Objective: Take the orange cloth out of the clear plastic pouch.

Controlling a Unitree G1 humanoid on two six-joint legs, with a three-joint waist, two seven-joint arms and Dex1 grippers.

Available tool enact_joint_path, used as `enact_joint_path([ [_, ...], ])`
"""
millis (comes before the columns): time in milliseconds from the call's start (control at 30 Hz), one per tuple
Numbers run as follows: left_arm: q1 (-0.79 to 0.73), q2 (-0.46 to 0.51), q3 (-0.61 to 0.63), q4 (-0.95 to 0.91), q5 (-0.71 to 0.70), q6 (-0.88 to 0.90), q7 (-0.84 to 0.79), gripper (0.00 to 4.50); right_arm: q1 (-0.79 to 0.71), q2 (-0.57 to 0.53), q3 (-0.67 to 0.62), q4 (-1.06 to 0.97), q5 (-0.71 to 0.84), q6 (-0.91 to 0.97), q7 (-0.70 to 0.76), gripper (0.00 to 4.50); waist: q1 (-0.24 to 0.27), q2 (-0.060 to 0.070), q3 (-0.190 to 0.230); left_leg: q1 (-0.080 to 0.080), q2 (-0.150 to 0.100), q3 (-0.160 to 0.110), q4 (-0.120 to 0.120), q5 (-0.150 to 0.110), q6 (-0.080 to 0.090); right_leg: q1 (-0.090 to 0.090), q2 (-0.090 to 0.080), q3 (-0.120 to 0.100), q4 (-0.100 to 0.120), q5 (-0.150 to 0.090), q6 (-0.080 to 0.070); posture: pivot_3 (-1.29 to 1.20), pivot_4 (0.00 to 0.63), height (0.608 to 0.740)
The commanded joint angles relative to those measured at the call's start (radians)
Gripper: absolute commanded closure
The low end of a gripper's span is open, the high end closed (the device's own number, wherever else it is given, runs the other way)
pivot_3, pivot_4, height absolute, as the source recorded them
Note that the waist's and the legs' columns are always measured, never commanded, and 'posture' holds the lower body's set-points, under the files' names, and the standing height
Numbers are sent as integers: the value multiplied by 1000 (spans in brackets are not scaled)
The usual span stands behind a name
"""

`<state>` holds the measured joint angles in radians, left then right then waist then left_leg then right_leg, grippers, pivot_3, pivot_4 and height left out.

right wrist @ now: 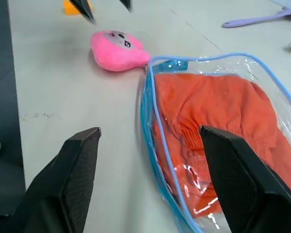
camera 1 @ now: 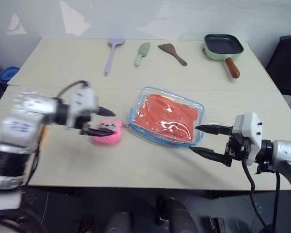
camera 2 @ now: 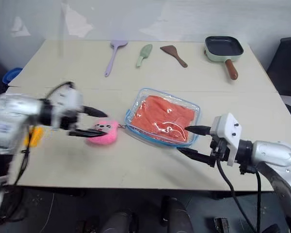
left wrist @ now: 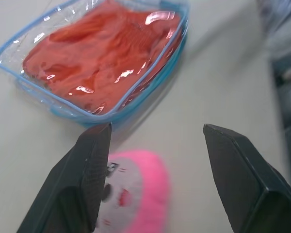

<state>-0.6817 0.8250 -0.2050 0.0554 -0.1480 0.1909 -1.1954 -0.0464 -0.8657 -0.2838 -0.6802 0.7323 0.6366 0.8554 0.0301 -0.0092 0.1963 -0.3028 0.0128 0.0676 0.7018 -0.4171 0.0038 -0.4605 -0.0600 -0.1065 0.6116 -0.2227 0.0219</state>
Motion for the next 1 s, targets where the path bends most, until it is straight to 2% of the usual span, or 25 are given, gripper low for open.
enact_joint_path([
  [33, -78, -102, -80, 155, 175, -285, 118, 1311, 24, 20, -17, -74, 35, 24, -63, 1124, -3, -1, 0, -1, 0, 1, 0, 0, 0, -1, 1, 0, 0, 0, 0, 0, 150, 740],
  [200, -136, -225, -109, 300, 258, -448, 222, 1311, 61, 27, -19, -115, 42, 35, -111, 1124, -6, -1, 1, -1, 0, 1, 0, 0, 1, -1, 0, 0, 0, 0, 0, 0, 150, 740],
  [333, -151, -258, -114, 358, 287, -504, 240, 1311, 84, 23, -28, -131, 51, 37, -129, 1124, -4, -1, 0, 0, 0, 1, -1, 0, 1, -1, 0, 0, 0, 0, 1, 0, 150, 740],
  [433, -152, -273, -103, 372, 271, -519, 226, 1848, 92, 20, -27, -135, 56, 36, -136, 1081, -4, -2, 0, 0, 0, 0, 0, 0, 2, -1, 0, 0, 0, 0, 1, 0, 150, 740],
  [567, -148, -288, -88, 367, 216, -471, 169, 3108, 90, 16, -19, -127, 50, 31, -139, 1081, -4, -2, 0, 0, 0, 0, 0, 1, 2, -1, -1, 0, 0, 1, 1, 0, 150, 740],
  [633, -136, -299, -68, 339, 155, -367, 124, 3739, 90, 16, -9, -126, 38, 27, -140, 1081, -4, -2, 0, 0, 0, 0, 0, 1, 2, -1, 0, 0, 0, 1, 1, 0, 150, 740],
  [700, -125, -317, -37, 283, 78, -143, 101, 4346, 84, 20, 2, -126, 34, 26, -145, 1081, -4, -2, 0, -1, 0, 0, 0, 1, 2, -1, 0, 0, 0, 1, 1, 0, 150, 740],
  [733, -120, -326, -26, 242, 37, -9, 92, 4464, 80, 23, 12, -125, 28, 25, -148, 1081, -4, -2, 0, -1, 0, 0, 0, 1, 2, -1, 0, 0, 0, 1, 1, 0, 150, 740],
  [800, -113, -351, -3, 164, -21, 198, 120, 4464, 72, 23, 45, -121, -4, 12, -151, 1081, -5, -2, 0, -1, 0, 0, 0, 1, 2, -1, 0, 0, 0, 1, 1, 0, 150, 740],
  [867, -101, -390, 24, 82, -67, 334, 171, 4464, 61, 19, 102, -108, -68, -16, -149, 1081, -5, -2, 0, -1, 0, 0, 0, 1, 2, 0, 0, 0, 0, 1, 1, 0, 150, 740],
  [1000, -47, -427, 7, -59, -61, 391, 234, 4500, -38, 56, 252, -13, -233, -75, -193, 1909, -6, -2, 0, 0, 0, -1, 0, 1, 2, 0, 0, 1, 0, 1, 1, 0, 150, 740],
])
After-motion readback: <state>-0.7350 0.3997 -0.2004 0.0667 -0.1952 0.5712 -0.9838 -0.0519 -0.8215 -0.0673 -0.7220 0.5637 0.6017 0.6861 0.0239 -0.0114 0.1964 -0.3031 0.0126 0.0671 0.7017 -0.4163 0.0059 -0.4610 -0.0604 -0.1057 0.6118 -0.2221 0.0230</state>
